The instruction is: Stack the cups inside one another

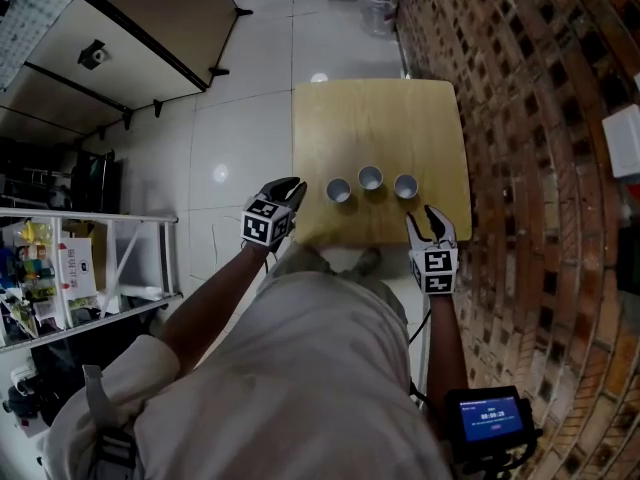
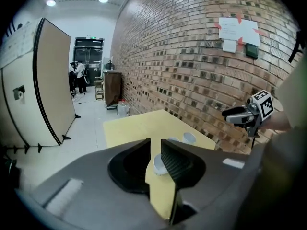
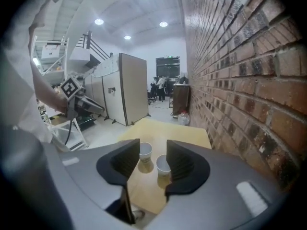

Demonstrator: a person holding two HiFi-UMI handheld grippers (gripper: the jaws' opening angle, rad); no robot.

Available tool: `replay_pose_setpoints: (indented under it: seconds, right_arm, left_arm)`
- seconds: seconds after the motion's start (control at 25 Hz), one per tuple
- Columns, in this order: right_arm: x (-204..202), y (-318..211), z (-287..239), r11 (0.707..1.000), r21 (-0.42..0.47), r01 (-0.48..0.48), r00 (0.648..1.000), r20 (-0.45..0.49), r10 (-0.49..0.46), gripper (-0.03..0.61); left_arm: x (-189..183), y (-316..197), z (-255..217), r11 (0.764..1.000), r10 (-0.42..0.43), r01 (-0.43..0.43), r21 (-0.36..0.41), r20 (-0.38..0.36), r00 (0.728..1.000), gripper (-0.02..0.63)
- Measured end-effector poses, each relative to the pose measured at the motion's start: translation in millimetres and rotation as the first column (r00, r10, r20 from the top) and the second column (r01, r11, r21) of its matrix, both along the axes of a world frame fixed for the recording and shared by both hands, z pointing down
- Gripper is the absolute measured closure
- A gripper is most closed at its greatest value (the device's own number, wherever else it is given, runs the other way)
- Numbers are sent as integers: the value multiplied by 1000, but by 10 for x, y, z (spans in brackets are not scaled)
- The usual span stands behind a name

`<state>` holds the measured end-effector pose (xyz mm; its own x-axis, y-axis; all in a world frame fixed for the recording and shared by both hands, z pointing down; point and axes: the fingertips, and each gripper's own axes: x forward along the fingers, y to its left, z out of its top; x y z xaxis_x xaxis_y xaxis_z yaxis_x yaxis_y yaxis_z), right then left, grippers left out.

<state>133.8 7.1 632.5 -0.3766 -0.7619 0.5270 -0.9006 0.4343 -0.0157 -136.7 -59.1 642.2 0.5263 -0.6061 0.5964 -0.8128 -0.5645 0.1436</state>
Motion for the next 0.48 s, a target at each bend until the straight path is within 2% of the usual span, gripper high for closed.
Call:
replay_pose_setpoints:
  seconds: [0.24,0.48]
  right_arm:
    - [-714,-14,193,993,-62,100,993,-58,-103,407]
    - [-1492,-46,560,963,-177,203,953,-192,-236,431]
  left_arm:
    - [-1,-94,-105,993,111,-111,46,16,994,523]
    - [-115,-222,-69,972,226,-230,55,81,971,522]
